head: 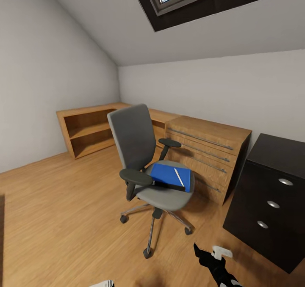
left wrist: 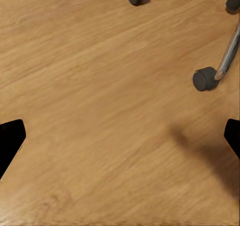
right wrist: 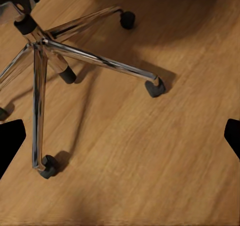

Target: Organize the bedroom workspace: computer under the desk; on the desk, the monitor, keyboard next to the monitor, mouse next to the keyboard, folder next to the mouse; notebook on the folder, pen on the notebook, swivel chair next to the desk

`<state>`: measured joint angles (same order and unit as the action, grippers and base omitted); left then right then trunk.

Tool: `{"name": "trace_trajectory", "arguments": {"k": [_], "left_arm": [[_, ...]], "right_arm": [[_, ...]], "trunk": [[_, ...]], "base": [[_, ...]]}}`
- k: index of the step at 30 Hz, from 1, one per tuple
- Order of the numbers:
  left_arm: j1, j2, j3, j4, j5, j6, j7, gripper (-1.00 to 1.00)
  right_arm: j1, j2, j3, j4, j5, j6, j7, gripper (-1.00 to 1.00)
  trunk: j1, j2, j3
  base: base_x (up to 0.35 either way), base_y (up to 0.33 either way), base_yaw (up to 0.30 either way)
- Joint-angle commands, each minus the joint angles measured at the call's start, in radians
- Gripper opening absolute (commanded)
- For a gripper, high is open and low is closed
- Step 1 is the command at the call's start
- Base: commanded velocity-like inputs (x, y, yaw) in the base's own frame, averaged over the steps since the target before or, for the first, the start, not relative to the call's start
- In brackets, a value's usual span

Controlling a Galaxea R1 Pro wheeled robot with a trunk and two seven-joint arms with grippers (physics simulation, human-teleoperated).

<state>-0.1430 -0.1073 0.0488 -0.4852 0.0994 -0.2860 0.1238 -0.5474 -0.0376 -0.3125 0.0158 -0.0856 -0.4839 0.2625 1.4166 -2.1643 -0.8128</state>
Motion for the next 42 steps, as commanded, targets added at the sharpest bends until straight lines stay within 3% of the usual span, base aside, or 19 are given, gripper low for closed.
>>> {"name": "trace_trajectory", "arguments": {"k": [1,8,21,36,42], "left_arm": [[0.001,0.005,0.0,0.006,0.009,-0.005,-0.003,1.0],[0.007,0.029,-0.003,0.045,0.008,-0.01,-0.005,1.0],[0.008,0.032,-0.001,0.088,0.009,-0.01,-0.006,1.0],[0.008,0.034,0.0,0.087,0.009,-0.011,-0.006,1.0],[0.008,0.037,0.001,0.086,0.011,-0.012,-0.005,1.0]], "right_arm": [[0.005,-0.001,-0.004,0.002,-0.009,-0.002,0.012,1.0],[0.045,0.004,-0.004,0.001,-0.009,-0.007,0.019,1.0],[0.118,0.007,-0.003,0.001,-0.009,-0.01,0.019,1.0],[0.118,0.01,-0.003,0.001,-0.009,-0.009,0.018,1.0],[0.118,0.011,-0.003,0.001,-0.008,-0.009,0.019,1.0]], "trunk": [[-0.004,0.007,0.002],[-0.031,0.056,0.024],[-0.081,0.147,0.065],[-0.138,0.252,0.112],[-0.161,0.294,0.131]], "base": [[0.0,0.0,0.0],[0.0,0.0,0.0],[0.0,0.0,-0.136],[0.0,0.0,-0.243],[0.0,0.0,-0.053]]}}
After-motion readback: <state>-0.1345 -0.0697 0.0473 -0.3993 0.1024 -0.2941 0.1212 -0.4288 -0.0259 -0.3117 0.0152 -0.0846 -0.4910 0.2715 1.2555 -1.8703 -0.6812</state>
